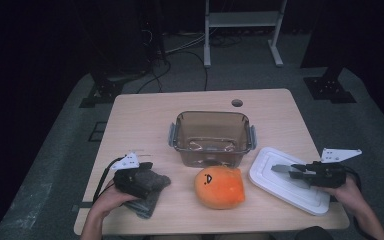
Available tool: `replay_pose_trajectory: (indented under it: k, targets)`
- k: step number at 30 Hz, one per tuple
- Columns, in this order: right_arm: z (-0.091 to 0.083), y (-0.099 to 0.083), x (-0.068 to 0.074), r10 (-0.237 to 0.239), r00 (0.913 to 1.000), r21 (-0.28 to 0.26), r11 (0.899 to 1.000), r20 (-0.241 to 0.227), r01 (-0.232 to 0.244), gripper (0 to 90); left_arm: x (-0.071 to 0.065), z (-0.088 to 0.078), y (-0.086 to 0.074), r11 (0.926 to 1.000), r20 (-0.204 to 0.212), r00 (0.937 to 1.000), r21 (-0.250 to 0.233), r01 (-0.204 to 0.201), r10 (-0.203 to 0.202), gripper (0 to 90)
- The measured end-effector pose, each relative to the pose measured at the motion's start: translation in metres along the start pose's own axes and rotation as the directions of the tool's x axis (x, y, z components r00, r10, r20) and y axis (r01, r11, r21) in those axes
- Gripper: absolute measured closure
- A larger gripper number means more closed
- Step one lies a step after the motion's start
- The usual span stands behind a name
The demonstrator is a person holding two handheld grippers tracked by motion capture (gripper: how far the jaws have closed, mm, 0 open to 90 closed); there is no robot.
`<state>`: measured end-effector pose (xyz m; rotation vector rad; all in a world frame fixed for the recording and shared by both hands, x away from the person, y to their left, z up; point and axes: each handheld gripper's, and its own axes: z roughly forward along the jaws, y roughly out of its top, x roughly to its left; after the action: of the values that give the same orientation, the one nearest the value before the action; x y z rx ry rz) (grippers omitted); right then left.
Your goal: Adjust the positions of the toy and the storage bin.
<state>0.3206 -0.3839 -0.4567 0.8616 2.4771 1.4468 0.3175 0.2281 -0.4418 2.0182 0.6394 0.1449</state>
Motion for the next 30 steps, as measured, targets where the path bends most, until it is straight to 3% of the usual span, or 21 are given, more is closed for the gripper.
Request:
replay_pose_trajectory:
  k: [7, 14, 20, 30]
  targets:
    - [0.002, -0.002, 0.001, 0.008, 0.9999, 0.007, 1.0, -0.013, -0.008, 65.2, 0.0, 0.0, 0.0, 1.0, 0.002, 1.0, 0.001, -0.001, 0.001, 2.3]
    - [0.0, 0.002, 0.002, 0.009, 0.9999, -0.014, 1.0, -0.014, -0.009, 58.9, 0.0, 0.0, 0.0, 1.0, 0.003, 1.0, 0.001, -0.004, 0.004, 2.3]
    - [-0.003, 0.017, 0.007, -0.017, 0.9996, -0.041, 0.999, -0.022, 0.016, 55.7, 0.0, 0.0, 0.0, 1.0, 0.003, 1.0, 0.001, -0.003, 0.003, 2.3]
    - [0.009, 0.047, 0.025, -0.07, 0.9923, -0.078, 0.995, -0.102, 0.063, 49.9, 0.0, -0.001, 0.001, 1.0, 0.001, 1.0, -0.002, -0.008, 0.008, 2.3]
